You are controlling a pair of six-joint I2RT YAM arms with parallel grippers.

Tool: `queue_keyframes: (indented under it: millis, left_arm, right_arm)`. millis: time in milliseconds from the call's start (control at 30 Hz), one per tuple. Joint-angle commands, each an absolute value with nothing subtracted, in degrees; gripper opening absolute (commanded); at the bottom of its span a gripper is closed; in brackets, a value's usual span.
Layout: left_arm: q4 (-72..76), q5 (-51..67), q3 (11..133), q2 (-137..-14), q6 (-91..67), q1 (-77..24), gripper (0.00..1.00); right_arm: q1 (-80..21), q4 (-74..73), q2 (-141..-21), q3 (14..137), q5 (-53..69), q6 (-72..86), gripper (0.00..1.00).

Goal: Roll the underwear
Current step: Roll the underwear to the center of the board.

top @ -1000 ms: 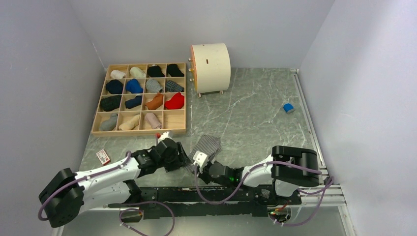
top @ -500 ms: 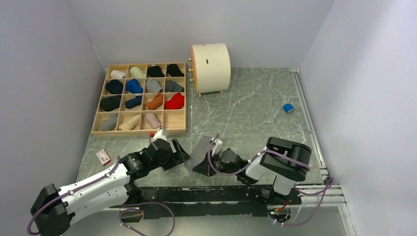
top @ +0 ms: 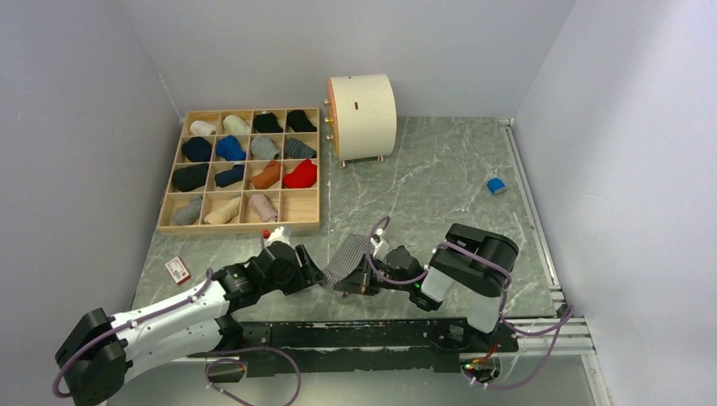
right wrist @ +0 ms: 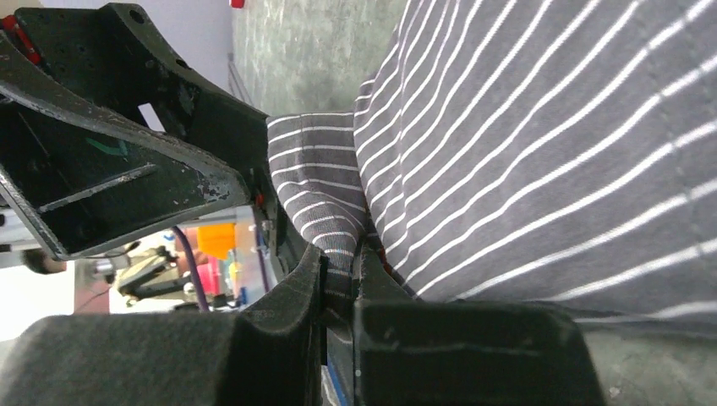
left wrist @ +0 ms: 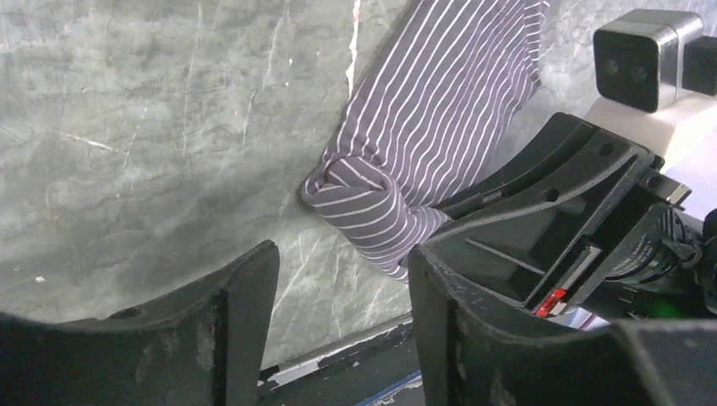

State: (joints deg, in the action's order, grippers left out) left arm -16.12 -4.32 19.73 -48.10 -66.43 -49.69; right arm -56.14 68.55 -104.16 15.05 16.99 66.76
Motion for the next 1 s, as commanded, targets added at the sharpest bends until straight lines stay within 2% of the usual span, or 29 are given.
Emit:
queue_keyframes:
  millis: [0, 200, 367, 533, 633, 733, 967]
  left_arm:
    - [-8.54, -3.70, 19.62, -49.83, -63.68, -49.49, 0.58]
    - [-2.76, -3.26, 19.59, -55.11, -62.79, -49.53, 0.53]
    - [-2.79, -2.61, 20.49, -61.45, -62.29, -49.64, 0.39]
    - [-2.86, -3.22, 20.48, -64.84, -62.56, -49.58, 0.38]
    - [-5.05, -3.87, 21.61, -67.64, -62.58, -49.65, 0.36]
    - [-6.63, -4.20, 22.48, -69.81, -62.19, -49.64, 0.33]
    - [-7.44, -4.45, 23.26, -71.14, -61.67, -49.64, 0.31]
  right_arm:
    - [-54.38, 62.07, -108.09, 13.94, 19.61, 70.49, 0.00]
    - [-51.92, 67.56, -111.68, 13.09, 22.66, 74.44, 0.02]
    - [-51.10, 67.88, -111.45, 13.04, 22.80, 75.05, 0.06]
    - [-50.84, 64.02, -108.77, 14.20, 23.60, 72.36, 0.17]
    - [-50.82, 59.97, -105.46, 15.27, 24.20, 69.46, 0.34]
    - [-50.87, 52.02, -99.72, 16.03, 22.32, 65.20, 0.45]
    - [-50.85, 23.73, -83.69, 21.77, 13.23, 49.06, 0.55]
